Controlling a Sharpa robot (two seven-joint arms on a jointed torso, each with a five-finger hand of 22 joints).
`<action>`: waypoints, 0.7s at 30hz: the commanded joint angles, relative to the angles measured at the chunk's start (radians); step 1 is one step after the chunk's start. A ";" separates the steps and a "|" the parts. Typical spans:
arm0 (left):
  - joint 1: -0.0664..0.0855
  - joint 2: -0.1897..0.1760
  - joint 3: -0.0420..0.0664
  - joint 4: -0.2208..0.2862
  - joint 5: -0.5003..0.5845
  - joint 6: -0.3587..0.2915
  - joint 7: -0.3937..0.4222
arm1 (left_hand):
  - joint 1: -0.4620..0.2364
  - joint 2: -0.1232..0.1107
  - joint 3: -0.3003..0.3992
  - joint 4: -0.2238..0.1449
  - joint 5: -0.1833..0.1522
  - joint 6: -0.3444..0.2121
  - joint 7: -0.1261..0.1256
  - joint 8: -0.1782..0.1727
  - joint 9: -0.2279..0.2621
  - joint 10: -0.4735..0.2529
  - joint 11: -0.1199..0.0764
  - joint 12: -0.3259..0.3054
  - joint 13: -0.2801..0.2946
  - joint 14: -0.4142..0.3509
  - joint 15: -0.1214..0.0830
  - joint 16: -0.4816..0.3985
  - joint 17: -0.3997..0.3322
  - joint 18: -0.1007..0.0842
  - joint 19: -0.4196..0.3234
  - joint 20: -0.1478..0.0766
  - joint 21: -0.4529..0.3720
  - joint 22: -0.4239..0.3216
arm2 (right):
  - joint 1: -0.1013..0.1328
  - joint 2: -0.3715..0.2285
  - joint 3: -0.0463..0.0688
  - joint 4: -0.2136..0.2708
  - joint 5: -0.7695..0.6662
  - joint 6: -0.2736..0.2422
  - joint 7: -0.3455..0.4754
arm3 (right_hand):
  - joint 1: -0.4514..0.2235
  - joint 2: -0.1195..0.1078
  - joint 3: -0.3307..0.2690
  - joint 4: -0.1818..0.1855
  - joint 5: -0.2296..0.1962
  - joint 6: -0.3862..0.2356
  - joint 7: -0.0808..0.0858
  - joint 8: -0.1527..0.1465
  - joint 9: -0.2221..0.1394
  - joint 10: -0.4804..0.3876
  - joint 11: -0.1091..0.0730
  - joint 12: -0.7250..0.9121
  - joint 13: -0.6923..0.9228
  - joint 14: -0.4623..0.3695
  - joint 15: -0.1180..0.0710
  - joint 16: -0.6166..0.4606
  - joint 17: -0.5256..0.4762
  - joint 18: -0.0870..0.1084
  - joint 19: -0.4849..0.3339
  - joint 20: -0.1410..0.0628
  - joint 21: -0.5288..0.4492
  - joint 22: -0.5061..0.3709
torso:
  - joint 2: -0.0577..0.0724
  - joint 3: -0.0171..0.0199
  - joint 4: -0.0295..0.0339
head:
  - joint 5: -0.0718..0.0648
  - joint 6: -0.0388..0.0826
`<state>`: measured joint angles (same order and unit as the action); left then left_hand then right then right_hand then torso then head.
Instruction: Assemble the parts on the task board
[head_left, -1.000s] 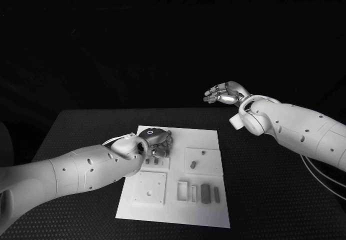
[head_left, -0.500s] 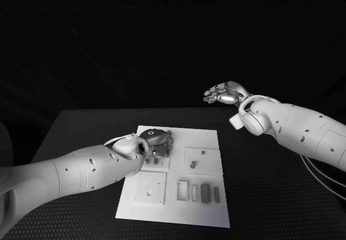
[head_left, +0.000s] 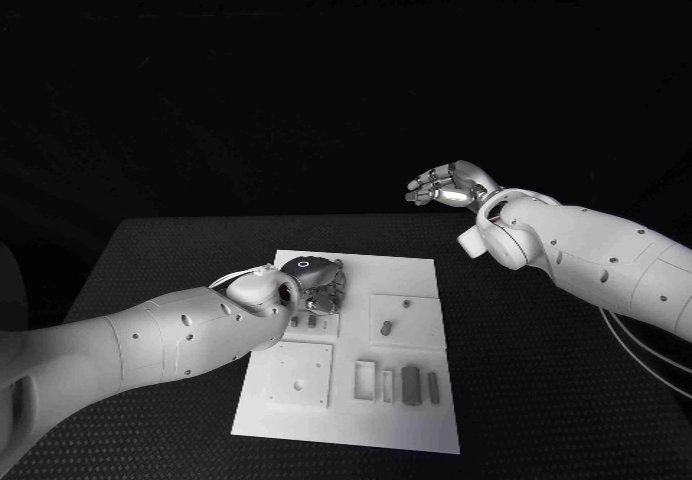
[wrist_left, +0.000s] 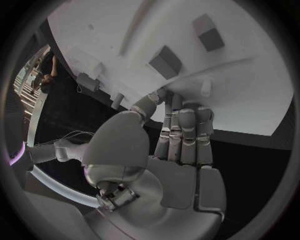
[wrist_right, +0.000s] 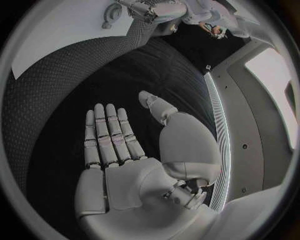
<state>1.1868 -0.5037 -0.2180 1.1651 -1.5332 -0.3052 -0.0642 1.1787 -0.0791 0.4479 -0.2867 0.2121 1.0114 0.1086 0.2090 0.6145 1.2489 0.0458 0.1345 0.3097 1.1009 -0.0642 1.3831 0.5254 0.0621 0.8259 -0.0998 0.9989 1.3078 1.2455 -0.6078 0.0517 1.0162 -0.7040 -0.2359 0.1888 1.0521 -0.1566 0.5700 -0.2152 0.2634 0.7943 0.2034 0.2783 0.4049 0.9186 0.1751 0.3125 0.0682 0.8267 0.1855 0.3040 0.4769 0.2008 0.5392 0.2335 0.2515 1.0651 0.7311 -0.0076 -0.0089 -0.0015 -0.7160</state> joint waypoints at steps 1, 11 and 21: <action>-0.005 0.003 -0.004 -0.003 -0.006 0.060 0.007 | -0.001 0.016 0.007 0.000 0.003 0.012 -0.002 0.006 -0.001 0.014 -0.001 -0.005 0.003 0.011 -0.002 0.009 0.001 0.009 0.011 -0.059 0.007 0.015 | 0.000 0.001 0.000 0.001 0.002 0.014 0.008 | -0.008 0.005 -0.003 0.006 0.007 -0.005 0.001 0.005 -0.001 0.008 0.001 -0.005 0.000 -0.009 -0.001 -0.004 -0.002 -0.007 -0.004 0.001 -0.005 0.001 | -0.001 0.0000 -0.0011 | 0.001 -0.001; -0.005 0.001 -0.004 -0.005 -0.006 0.066 0.001 | 0.007 0.043 0.042 0.002 -0.019 0.027 0.006 0.009 -0.006 0.030 0.000 -0.015 0.002 0.024 -0.002 0.018 -0.006 0.008 0.015 -0.062 0.004 0.014 | 0.000 -0.001 0.000 0.001 0.002 0.013 0.009 | -0.008 0.006 -0.003 0.006 0.007 -0.005 0.001 0.005 -0.002 0.008 0.001 -0.006 0.000 -0.009 -0.001 -0.004 -0.002 -0.007 -0.004 0.001 -0.005 0.002 | -0.001 0.0001 -0.0004 | 0.000 -0.001; -0.006 -0.005 -0.003 -0.006 0.001 -0.023 0.000 | 0.027 0.049 0.088 0.000 -0.019 0.047 0.001 0.018 -0.007 0.061 -0.007 -0.015 0.007 0.043 -0.009 0.026 -0.013 0.013 0.040 -0.068 0.015 0.015 | 0.000 0.001 0.000 0.000 0.002 0.013 0.009 | -0.008 0.006 -0.003 0.006 0.007 -0.005 0.001 0.005 -0.002 0.008 0.001 -0.006 0.000 -0.009 -0.001 -0.004 -0.002 -0.007 -0.004 0.001 -0.006 0.002 | -0.001 -0.0006 -0.0011 | 0.001 0.002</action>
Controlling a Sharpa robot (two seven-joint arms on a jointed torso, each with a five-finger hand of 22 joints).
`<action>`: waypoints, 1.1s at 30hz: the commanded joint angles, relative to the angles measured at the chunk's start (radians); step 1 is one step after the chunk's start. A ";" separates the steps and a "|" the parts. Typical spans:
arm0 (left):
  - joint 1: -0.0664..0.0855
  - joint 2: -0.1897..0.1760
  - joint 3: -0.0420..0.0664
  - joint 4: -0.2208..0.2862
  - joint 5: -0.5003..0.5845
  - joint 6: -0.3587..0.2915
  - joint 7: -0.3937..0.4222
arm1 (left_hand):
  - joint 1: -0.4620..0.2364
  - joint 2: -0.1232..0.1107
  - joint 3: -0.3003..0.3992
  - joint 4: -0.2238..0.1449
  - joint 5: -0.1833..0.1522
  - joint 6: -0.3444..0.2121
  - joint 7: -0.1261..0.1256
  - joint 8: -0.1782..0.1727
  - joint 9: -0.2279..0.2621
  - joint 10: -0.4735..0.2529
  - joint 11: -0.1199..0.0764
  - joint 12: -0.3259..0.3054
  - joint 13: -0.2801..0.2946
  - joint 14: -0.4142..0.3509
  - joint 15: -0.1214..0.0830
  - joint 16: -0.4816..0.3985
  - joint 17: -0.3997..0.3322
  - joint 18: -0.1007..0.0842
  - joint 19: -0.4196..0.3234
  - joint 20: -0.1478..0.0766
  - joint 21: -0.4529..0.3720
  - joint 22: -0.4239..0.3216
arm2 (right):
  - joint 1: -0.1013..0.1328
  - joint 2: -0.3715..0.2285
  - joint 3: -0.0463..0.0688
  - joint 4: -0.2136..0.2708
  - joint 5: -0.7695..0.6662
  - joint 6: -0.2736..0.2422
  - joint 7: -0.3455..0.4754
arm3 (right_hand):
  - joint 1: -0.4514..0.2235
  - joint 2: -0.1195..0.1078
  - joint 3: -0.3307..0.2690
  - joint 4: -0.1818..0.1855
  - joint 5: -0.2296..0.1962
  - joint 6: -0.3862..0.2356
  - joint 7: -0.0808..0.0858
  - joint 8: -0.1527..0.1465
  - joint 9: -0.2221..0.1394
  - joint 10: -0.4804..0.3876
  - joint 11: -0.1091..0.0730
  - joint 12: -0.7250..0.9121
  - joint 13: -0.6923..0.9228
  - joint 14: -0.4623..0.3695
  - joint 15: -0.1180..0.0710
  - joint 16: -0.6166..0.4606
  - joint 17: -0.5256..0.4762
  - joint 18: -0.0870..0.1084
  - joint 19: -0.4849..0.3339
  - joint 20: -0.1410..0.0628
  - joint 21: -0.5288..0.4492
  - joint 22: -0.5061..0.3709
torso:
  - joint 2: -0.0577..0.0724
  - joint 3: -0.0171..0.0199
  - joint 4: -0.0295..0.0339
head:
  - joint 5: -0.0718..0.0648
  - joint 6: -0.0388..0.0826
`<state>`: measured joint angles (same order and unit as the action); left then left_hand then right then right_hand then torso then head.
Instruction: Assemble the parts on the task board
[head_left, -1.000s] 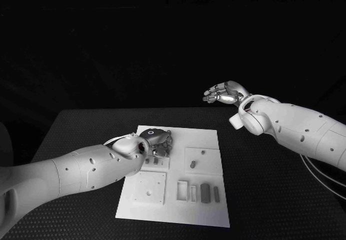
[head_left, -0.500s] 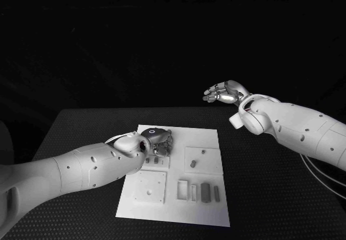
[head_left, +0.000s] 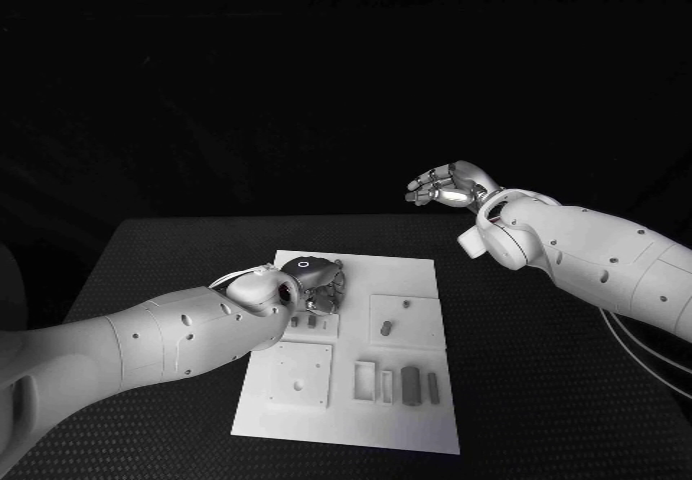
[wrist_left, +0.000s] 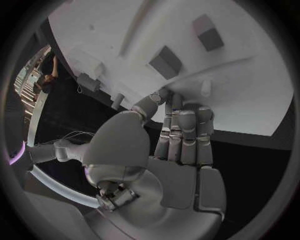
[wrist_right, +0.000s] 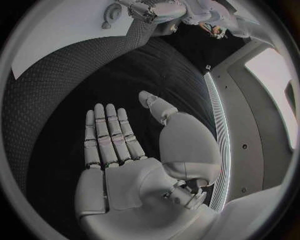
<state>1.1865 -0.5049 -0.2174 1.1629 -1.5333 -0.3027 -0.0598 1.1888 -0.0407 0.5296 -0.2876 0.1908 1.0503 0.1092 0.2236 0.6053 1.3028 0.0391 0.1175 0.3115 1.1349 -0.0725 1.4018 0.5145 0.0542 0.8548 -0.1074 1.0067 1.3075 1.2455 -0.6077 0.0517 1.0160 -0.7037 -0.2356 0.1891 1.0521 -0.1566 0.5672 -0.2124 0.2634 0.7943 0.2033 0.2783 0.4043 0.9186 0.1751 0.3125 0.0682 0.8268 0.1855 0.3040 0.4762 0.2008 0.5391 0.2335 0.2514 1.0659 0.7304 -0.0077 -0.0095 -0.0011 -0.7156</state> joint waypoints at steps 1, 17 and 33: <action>-0.006 -0.006 -0.004 -0.004 0.008 -0.033 -0.002 | 0.017 0.015 0.012 0.000 -0.013 0.008 0.000 0.003 0.002 0.009 -0.001 0.000 0.005 0.015 -0.002 0.006 -0.004 0.023 0.017 -0.062 0.009 0.015 | 0.000 0.001 0.000 0.000 0.002 0.012 0.009 | -0.008 0.006 0.000 0.003 0.007 -0.005 0.001 0.005 -0.001 0.008 0.001 -0.006 0.000 -0.009 0.000 -0.004 -0.001 -0.007 -0.004 0.001 -0.006 0.001 | 0.000 -0.0004 -0.0004 | 0.000 0.003; -0.008 -0.033 0.034 0.022 0.159 -0.071 0.005 | 0.015 0.017 0.027 0.001 -0.024 0.012 -0.001 0.005 0.001 0.018 -0.004 -0.007 0.006 0.033 -0.004 0.005 -0.011 0.026 0.033 -0.065 0.013 0.014 | -0.001 0.001 0.000 -0.001 0.002 0.013 0.009 | -0.008 0.006 -0.001 0.003 0.007 -0.005 0.001 0.006 -0.002 0.008 0.000 -0.007 0.000 -0.009 0.000 -0.004 -0.002 -0.007 -0.004 0.001 -0.007 0.002 | 0.000 -0.0007 -0.0002 | 0.002 0.010; -0.005 -0.121 0.086 0.091 0.206 -0.008 -0.013 | 0.011 0.017 0.029 0.000 -0.022 0.013 -0.002 0.005 0.001 0.020 -0.005 -0.008 0.007 0.036 -0.005 0.005 -0.013 0.027 0.035 -0.065 0.014 0.014 | -0.001 -0.004 0.000 -0.002 0.003 0.014 0.007 | -0.008 0.006 -0.001 0.002 0.007 -0.005 0.001 0.006 -0.002 0.009 0.000 -0.007 0.000 -0.009 -0.001 -0.004 -0.002 -0.007 -0.004 0.001 -0.008 0.003 | -0.001 0.0004 0.0020 | 0.007 0.014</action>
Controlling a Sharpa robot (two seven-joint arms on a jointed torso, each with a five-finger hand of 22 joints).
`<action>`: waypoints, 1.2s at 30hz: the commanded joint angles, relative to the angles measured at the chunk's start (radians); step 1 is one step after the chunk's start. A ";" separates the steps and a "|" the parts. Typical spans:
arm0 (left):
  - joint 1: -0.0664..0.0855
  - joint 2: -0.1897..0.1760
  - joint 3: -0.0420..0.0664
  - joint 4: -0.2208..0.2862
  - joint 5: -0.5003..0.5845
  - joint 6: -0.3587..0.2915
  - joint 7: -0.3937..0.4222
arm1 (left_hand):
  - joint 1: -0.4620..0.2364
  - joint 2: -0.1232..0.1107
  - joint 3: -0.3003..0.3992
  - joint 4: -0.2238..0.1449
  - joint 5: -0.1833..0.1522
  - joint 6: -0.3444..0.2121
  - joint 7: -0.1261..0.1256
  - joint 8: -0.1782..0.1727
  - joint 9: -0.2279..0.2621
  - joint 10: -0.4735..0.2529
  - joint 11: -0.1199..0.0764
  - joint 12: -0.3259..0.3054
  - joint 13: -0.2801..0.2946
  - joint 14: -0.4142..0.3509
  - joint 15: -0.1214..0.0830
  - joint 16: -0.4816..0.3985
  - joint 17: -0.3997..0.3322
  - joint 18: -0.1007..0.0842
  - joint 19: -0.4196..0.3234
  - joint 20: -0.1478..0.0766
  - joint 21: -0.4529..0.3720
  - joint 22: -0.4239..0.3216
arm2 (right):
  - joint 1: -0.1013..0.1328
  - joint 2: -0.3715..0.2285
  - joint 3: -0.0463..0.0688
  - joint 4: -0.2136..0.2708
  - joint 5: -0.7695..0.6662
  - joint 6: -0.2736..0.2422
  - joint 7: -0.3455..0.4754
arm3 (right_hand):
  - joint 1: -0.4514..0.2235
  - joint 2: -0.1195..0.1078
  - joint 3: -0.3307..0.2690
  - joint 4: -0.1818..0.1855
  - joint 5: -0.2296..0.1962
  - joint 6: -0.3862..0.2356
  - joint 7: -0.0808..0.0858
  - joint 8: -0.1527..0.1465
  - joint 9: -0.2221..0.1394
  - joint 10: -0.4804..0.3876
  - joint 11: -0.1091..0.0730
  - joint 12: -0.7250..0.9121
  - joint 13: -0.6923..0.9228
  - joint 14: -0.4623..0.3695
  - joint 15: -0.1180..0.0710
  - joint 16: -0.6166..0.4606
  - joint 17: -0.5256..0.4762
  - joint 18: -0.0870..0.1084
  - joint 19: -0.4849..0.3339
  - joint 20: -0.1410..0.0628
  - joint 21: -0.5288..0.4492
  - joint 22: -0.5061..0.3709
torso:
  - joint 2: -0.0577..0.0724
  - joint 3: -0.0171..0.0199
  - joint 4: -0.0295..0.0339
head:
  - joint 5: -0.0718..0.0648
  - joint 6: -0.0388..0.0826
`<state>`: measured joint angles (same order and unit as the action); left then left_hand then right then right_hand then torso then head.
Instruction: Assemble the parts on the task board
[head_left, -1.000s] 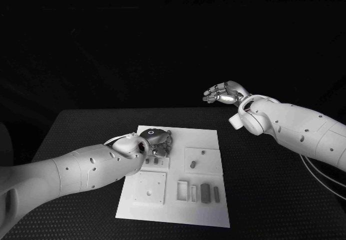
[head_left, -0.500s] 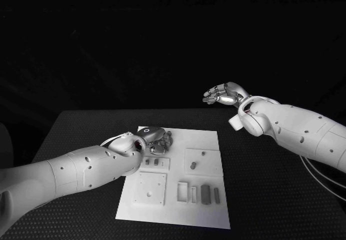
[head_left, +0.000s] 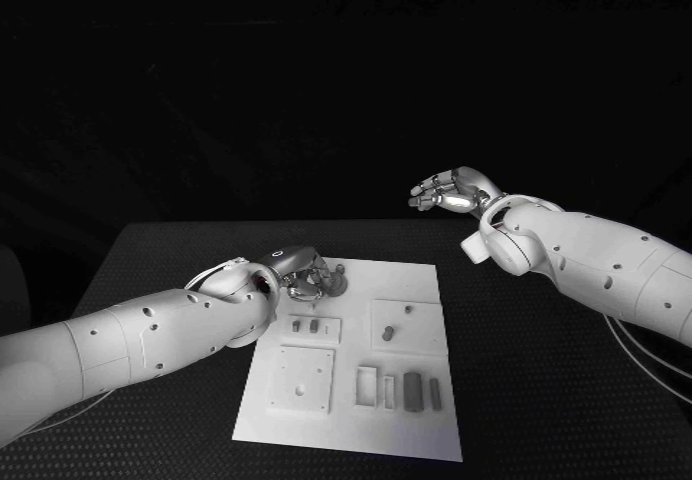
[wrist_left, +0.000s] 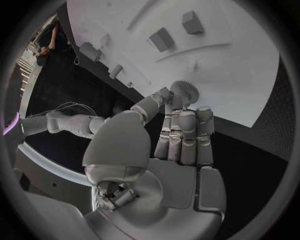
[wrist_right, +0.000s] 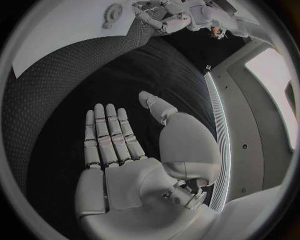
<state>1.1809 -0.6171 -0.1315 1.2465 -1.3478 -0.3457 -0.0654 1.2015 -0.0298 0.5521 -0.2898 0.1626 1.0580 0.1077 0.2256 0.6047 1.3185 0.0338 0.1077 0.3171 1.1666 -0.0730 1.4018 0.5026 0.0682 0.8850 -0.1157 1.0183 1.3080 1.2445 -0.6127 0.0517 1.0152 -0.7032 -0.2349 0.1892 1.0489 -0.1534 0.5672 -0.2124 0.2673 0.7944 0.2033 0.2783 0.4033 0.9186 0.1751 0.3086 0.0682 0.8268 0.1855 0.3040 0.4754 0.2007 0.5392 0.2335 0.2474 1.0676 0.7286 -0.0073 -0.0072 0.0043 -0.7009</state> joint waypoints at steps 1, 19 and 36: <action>0.001 -0.014 0.000 0.009 0.016 0.037 -0.008 | -0.001 0.006 0.006 0.002 0.006 0.005 0.000 0.003 0.002 0.005 0.001 0.002 0.001 0.005 -0.005 0.005 -0.001 0.013 0.005 -0.057 0.003 0.014 | -0.001 0.001 0.000 -0.001 0.002 0.013 0.007 | -0.004 0.002 -0.001 0.002 0.003 -0.005 0.001 0.006 -0.001 0.009 0.000 -0.003 0.000 -0.009 -0.001 -0.004 -0.001 -0.007 -0.004 0.001 -0.004 0.001 | 0.001 -0.0001 -0.0006 | 0.001 -0.001; 0.000 -0.050 -0.001 0.016 -0.018 0.047 -0.020 | -0.001 0.005 0.008 0.001 0.007 0.006 -0.001 0.004 0.002 0.007 0.000 0.001 0.002 0.006 -0.005 0.004 -0.002 0.014 0.006 -0.058 0.003 0.014 | -0.002 -0.002 0.000 -0.001 0.003 0.013 0.007 | -0.004 0.003 -0.001 0.002 0.003 -0.005 0.001 0.006 -0.001 0.009 0.000 -0.004 0.000 -0.009 -0.001 -0.003 -0.002 -0.007 -0.004 0.001 -0.004 0.002 | 0.002 -0.0018 -0.0022 | 0.006 -0.004; -0.006 -0.053 -0.003 0.009 -0.023 0.092 -0.029 | -0.001 0.006 0.009 0.001 0.006 0.007 -0.001 0.004 0.002 0.008 0.000 0.000 0.002 0.007 -0.005 0.003 -0.004 0.014 0.006 -0.058 0.004 0.014 | -0.002 -0.004 0.000 0.000 0.003 0.013 0.007 | -0.004 0.003 -0.001 0.002 0.003 -0.005 0.001 0.006 -0.002 0.009 0.000 -0.005 0.000 -0.009 -0.001 -0.003 -0.002 -0.007 -0.003 0.001 -0.005 0.003 | 0.002 -0.0004 -0.0021 | 0.006 -0.007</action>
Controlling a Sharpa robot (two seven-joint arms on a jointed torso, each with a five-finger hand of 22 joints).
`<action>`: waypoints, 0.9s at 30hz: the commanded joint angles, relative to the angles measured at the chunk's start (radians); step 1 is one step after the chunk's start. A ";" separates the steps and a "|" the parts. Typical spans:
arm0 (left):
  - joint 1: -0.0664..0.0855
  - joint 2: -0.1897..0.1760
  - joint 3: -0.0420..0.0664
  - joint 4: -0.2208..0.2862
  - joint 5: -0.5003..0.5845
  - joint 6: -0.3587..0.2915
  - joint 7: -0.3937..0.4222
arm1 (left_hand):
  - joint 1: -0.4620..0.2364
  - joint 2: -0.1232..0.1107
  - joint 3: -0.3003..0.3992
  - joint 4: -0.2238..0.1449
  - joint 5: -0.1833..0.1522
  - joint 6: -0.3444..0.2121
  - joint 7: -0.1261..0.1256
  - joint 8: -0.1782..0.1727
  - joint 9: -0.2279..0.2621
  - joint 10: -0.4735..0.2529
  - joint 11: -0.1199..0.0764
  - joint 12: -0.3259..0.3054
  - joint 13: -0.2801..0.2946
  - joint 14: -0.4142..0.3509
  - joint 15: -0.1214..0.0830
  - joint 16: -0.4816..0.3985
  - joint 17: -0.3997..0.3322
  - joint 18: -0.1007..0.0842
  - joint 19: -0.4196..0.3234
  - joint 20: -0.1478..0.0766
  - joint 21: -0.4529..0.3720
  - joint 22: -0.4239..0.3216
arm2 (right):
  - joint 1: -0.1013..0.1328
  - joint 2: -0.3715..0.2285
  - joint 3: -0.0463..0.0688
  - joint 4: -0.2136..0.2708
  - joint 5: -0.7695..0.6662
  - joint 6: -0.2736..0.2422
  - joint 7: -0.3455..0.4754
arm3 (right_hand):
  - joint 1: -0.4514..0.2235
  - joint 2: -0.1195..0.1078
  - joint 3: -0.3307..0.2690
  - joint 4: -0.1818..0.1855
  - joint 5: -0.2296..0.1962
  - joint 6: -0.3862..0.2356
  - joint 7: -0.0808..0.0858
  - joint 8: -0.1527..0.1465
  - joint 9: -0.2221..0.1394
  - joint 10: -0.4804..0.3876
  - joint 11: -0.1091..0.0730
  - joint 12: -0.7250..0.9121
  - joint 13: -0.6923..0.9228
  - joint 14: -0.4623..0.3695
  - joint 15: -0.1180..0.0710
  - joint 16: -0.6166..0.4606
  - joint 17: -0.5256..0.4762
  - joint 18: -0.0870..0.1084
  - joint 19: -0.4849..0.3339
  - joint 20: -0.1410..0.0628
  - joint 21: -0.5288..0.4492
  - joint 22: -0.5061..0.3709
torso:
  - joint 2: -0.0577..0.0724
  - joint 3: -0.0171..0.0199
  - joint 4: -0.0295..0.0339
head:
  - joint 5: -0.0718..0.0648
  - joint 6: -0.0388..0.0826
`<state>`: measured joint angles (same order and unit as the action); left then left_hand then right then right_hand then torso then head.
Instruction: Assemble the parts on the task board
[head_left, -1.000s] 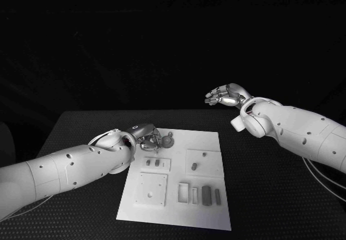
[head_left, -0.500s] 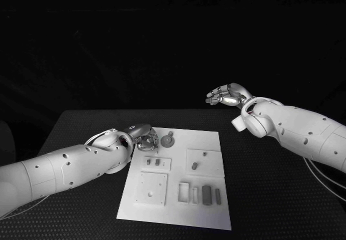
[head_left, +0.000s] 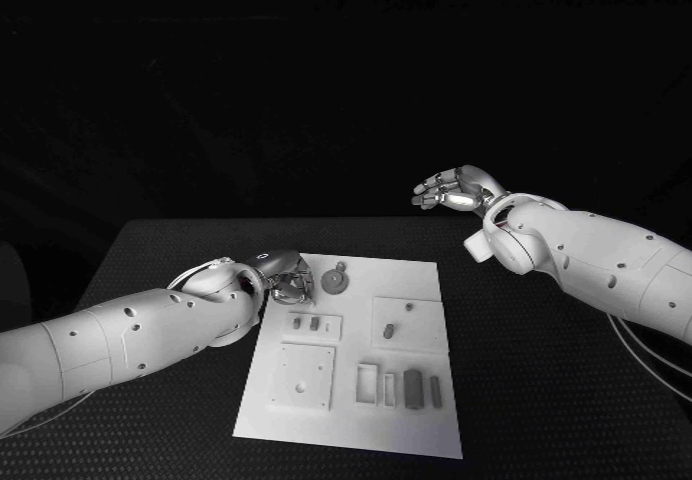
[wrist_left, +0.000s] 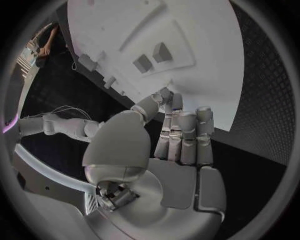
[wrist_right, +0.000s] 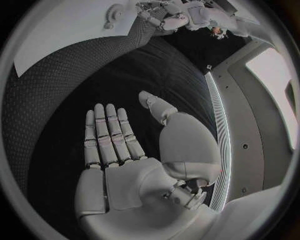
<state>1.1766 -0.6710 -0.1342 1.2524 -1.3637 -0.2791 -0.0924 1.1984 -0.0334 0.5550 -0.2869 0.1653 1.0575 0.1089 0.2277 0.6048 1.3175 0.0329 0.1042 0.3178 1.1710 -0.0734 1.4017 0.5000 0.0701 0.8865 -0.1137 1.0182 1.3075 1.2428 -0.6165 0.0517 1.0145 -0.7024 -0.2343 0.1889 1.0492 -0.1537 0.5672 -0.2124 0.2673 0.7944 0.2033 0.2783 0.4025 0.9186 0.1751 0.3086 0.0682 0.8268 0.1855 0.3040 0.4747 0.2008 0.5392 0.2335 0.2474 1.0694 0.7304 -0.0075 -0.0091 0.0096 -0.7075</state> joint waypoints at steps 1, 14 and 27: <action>-0.002 0.001 0.000 0.003 -0.007 0.025 -0.002 | 0.002 0.009 0.006 -0.002 0.003 0.007 -0.002 0.002 0.002 0.009 0.001 0.003 0.001 0.002 -0.005 0.003 -0.001 0.012 0.005 -0.060 0.004 0.014 | 0.000 0.000 0.000 0.001 0.002 0.012 0.007 | -0.004 0.003 -0.001 0.002 0.003 -0.005 0.001 0.007 -0.001 0.009 0.000 -0.005 0.000 -0.009 -0.001 -0.003 -0.001 -0.007 -0.003 0.001 -0.005 0.001 | 0.000 -0.0003 -0.0004 | 0.001 -0.001; -0.006 0.000 0.000 0.013 -0.002 0.037 0.000 | 0.002 0.009 0.007 -0.002 0.003 0.007 -0.002 0.002 0.002 0.010 0.001 0.002 0.001 0.002 -0.005 0.003 -0.002 0.012 0.005 -0.060 0.004 0.014 | -0.001 -0.001 0.000 0.002 0.002 0.013 0.008 | -0.004 0.003 -0.001 0.002 0.003 -0.005 0.001 0.007 -0.001 0.010 0.000 -0.005 0.000 -0.009 -0.001 -0.003 -0.002 -0.006 -0.003 0.001 -0.006 0.002 | 0.000 -0.0006 -0.0001 | 0.000 -0.001; -0.007 0.014 -0.003 -0.007 -0.001 0.048 -0.008 | 0.001 0.009 0.008 -0.002 0.002 0.006 -0.002 0.002 0.001 0.010 0.001 0.001 0.001 0.002 -0.005 0.001 -0.003 0.012 0.004 -0.060 0.004 0.015 | -0.001 0.000 0.000 0.003 0.002 0.012 0.008 | -0.003 0.004 -0.001 0.002 0.003 -0.005 0.001 0.007 -0.002 0.010 0.000 -0.006 0.000 -0.009 -0.001 -0.003 -0.002 -0.006 -0.003 0.001 -0.007 0.003 | 0.000 -0.0004 -0.0003 | 0.001 -0.002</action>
<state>1.1703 -0.6615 -0.1355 1.2467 -1.3639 -0.2509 -0.0963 1.2016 -0.0354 0.5559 -0.2906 0.1658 1.0564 0.1082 0.2237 0.6054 1.3204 0.0358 0.1035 0.3181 1.1740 -0.0729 1.4017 0.4979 0.0710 0.8881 -0.1119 1.0183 1.3073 1.2426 -0.6172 0.0517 1.0154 -0.7020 -0.2342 0.1889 1.0493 -0.1537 0.5672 -0.2124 0.2672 0.7944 0.2033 0.2783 0.4026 0.9186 0.1751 0.3086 0.0682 0.8268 0.1855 0.3040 0.4740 0.2008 0.5392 0.2335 0.2474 1.0712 0.7305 -0.0078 -0.0092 0.0100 -0.7093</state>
